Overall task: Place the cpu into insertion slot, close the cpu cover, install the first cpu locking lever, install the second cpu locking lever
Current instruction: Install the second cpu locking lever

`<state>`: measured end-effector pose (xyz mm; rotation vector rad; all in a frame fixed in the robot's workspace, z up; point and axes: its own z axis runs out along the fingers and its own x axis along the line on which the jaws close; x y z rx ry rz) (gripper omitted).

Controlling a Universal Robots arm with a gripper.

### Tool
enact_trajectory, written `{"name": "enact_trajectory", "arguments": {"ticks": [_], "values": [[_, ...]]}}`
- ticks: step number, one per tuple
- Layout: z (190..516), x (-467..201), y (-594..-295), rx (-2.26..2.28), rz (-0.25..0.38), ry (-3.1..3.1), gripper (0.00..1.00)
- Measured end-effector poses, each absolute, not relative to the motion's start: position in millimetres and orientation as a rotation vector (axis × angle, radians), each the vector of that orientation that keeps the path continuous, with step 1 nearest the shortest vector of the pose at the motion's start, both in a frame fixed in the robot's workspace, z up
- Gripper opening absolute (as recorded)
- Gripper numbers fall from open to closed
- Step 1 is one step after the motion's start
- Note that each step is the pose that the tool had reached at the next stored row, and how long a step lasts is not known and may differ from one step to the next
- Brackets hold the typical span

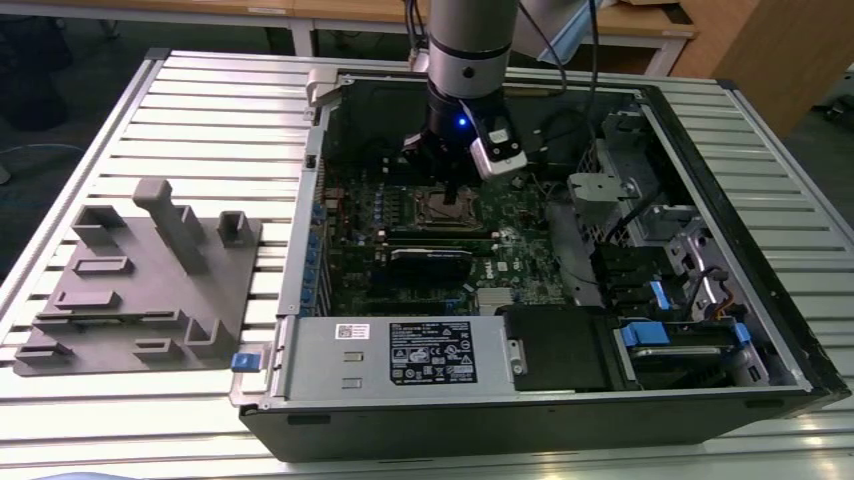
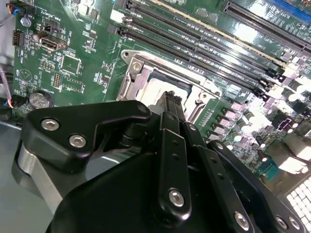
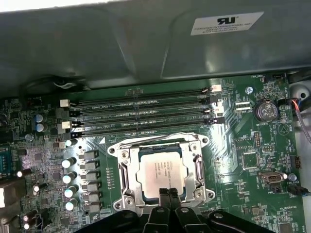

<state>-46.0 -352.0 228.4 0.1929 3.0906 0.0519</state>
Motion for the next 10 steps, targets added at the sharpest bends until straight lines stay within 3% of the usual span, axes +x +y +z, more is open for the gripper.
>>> {"name": "enact_trajectory", "arguments": {"ticks": [10], "values": [[231.6,-46.0,-352.0,0.193,0.052,3.091,0.11]]}}
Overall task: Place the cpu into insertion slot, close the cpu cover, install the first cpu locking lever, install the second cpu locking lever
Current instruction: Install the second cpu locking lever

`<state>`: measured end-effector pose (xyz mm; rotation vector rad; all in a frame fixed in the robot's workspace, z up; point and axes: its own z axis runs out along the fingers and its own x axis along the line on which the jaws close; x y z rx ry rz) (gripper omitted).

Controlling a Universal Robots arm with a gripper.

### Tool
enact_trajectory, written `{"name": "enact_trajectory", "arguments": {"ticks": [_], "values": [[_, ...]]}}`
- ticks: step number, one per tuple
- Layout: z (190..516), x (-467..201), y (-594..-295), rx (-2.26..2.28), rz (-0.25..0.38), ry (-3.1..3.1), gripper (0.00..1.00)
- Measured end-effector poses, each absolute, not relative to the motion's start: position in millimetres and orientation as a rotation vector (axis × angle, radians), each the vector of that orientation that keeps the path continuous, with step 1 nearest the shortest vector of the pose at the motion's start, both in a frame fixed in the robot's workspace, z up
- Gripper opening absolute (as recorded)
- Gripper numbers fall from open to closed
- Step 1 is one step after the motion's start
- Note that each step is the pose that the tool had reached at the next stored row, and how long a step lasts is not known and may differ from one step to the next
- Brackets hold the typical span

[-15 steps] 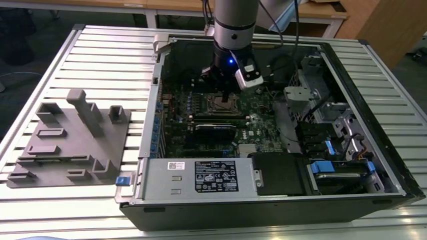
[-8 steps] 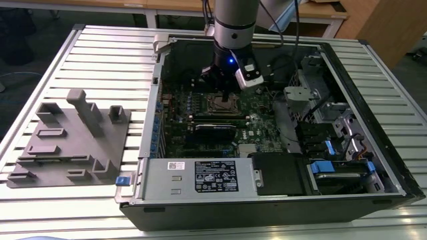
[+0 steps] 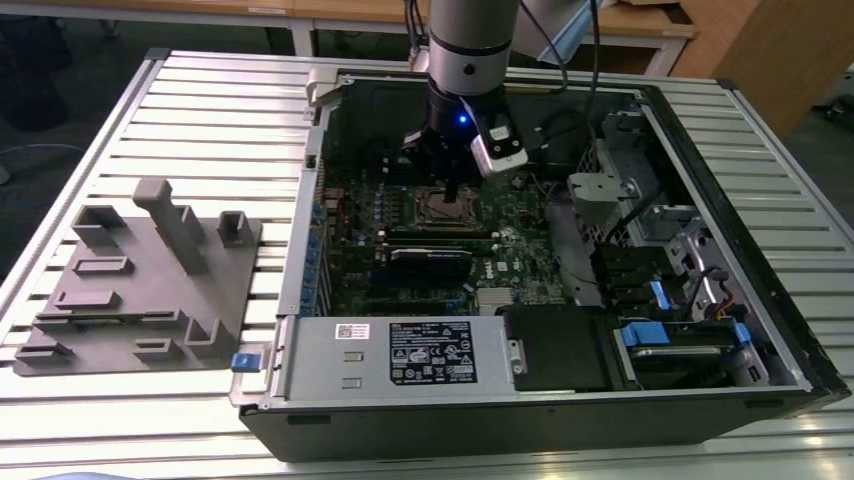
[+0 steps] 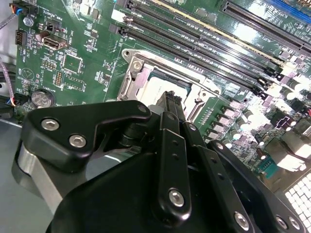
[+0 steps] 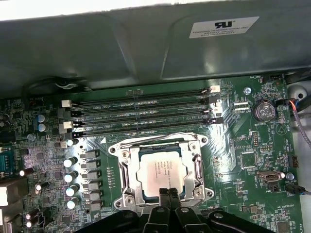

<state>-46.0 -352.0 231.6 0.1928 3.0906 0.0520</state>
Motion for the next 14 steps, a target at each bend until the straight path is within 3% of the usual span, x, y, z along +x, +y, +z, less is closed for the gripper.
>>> {"name": "enact_trajectory", "arguments": {"ticks": [14], "values": [[231.8,-46.0,-362.1,0.193,0.052,3.091,0.11]]}}
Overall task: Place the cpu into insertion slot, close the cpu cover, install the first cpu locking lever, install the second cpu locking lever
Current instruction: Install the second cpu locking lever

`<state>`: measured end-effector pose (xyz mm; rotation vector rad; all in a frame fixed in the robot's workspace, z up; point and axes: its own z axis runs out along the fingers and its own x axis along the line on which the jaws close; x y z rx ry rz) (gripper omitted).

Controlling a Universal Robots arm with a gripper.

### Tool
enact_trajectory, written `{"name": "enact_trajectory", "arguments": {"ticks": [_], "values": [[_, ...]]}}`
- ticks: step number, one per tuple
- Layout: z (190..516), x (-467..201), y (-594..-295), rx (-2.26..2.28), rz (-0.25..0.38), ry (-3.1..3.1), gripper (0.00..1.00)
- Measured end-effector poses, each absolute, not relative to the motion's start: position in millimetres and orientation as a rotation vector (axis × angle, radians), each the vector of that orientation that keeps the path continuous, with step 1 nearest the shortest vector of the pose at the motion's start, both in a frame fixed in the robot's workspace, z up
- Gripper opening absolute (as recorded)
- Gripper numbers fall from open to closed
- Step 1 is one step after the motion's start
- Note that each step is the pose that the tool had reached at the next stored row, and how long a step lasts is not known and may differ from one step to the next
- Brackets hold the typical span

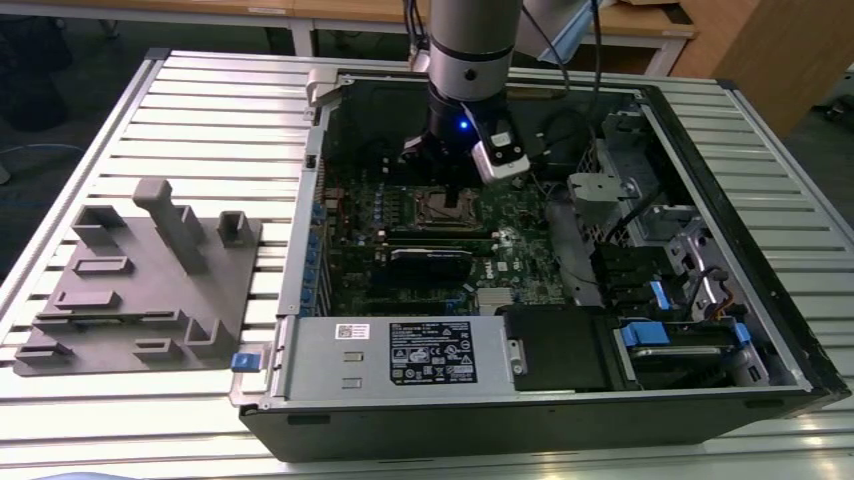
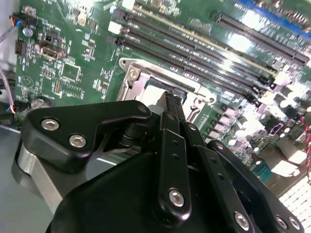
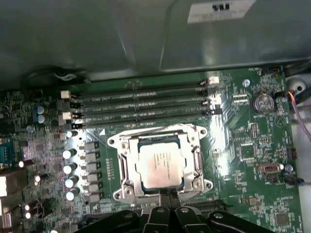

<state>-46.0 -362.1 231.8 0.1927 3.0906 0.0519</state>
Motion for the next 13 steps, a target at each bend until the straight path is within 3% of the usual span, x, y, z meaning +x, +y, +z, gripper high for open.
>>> {"name": "enact_trajectory", "arguments": {"ticks": [13], "values": [[231.3,-46.4,-374.3,0.193,0.052,3.091,0.11]]}}
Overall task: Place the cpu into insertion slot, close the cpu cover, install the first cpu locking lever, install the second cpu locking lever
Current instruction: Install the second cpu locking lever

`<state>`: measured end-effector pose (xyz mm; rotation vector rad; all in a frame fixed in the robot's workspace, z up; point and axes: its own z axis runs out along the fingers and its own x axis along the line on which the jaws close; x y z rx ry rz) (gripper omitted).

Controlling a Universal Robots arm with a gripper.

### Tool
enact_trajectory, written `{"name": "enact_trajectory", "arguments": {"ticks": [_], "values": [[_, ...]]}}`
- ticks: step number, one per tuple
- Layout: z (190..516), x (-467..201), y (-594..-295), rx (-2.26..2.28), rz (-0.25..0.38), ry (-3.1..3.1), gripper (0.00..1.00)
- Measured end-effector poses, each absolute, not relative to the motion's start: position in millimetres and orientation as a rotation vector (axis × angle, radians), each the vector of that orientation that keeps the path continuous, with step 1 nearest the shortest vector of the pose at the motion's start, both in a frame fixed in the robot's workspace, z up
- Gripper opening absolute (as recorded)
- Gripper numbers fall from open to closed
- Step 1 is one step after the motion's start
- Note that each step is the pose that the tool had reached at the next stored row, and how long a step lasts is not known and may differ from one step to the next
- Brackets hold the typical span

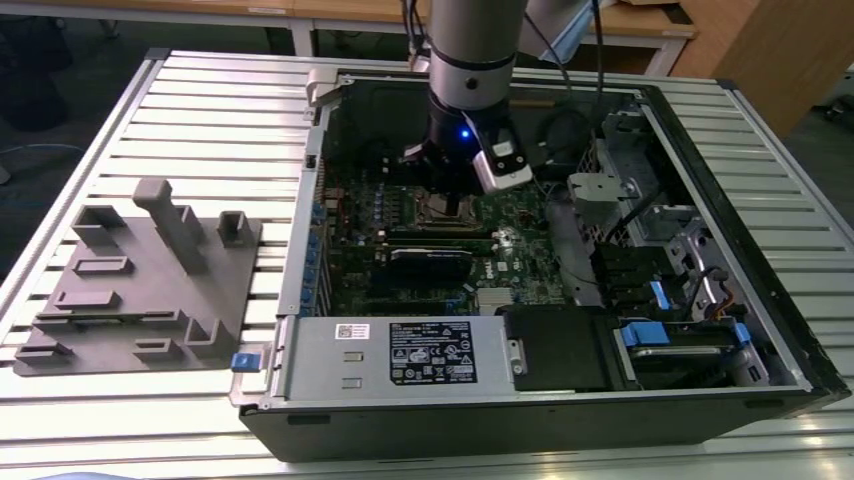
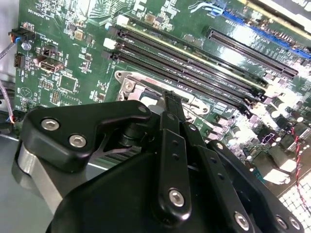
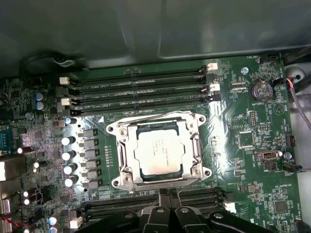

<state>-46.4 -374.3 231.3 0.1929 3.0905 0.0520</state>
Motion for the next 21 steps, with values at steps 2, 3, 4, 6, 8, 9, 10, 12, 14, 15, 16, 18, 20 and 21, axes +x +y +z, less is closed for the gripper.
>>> {"name": "enact_trajectory", "arguments": {"ticks": [2,3,4,6,8,9,10,12,14,15,16,18,20,21], "values": [[230.7,-48.0,-375.0,0.193,0.052,3.091,0.11],[230.2,-49.2,-375.4,0.193,0.052,3.09,0.11],[229.7,-50.7,-375.6,0.193,0.052,3.09,0.11],[228.6,-54.0,-376.2,0.193,0.052,3.09,0.11],[227.3,-57.9,-376.8,0.193,0.052,3.09,0.11],[226.6,-60.1,-377.0,0.193,0.052,3.09,0.11],[225.7,-62.3,-377.3,0.193,0.052,3.09,0.11],[223.1,-66.2,-378.1,0.193,0.052,3.09,0.11],[220.3,-69.5,-378.8,0.193,0.052,3.09,0.11],[219.0,-71.0,-379.1,0.193,0.052,3.09,0.11],[218.1,-71.7,-379.3,0.193,0.052,3.09,0.11],[217.8,-71.8,-379.4,0.193,0.052,3.09,0.11],[217.7,-71.8,-379.4,0.193,0.052,3.09,0.11],[217.6,-71.8,-379.4,0.193,0.052,3.09,0.11]]}}
